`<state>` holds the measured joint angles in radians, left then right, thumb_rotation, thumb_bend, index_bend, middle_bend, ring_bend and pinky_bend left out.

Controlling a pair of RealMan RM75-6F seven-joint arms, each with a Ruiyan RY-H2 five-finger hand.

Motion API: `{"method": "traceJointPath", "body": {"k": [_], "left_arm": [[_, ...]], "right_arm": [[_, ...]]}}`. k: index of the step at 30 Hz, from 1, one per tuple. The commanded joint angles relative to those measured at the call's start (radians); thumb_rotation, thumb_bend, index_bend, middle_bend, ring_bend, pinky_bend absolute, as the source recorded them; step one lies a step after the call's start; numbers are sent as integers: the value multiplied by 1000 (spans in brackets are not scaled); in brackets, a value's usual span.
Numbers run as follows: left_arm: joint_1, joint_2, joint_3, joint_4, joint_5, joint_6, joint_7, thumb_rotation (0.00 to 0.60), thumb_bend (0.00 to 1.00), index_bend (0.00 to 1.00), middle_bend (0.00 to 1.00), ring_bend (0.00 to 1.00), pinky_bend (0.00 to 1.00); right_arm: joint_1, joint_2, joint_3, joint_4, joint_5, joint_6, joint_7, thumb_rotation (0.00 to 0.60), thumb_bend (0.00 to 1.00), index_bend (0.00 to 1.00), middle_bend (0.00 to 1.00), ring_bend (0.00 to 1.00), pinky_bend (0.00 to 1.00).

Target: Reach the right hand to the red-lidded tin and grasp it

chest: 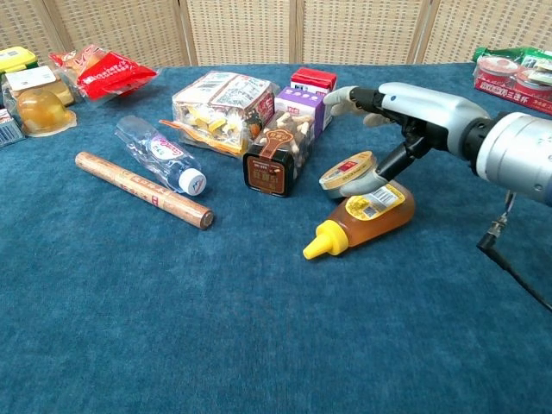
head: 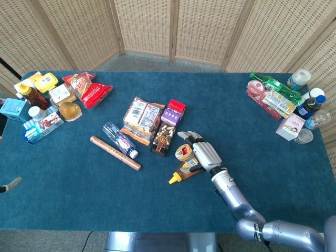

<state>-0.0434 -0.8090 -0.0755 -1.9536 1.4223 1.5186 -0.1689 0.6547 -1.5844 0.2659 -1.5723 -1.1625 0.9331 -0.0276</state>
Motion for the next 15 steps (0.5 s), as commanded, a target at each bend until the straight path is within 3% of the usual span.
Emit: {"method": "traceJointPath", "body": {"k": [1, 15], "left_arm": [[-2, -2, -1, 0, -2, -4, 4, 600, 19, 110, 0, 0, 98], [-1, -4, -4, -2, -9, -6, 12, 600, 20, 110, 0, 0, 98]], "right_arm": [[14, -13, 6, 23, 16, -13, 1, 600, 0, 0, 0, 0, 0], [31, -48, -13, 89, 43, -27, 14, 600, 0, 0, 0, 0, 0]]}}
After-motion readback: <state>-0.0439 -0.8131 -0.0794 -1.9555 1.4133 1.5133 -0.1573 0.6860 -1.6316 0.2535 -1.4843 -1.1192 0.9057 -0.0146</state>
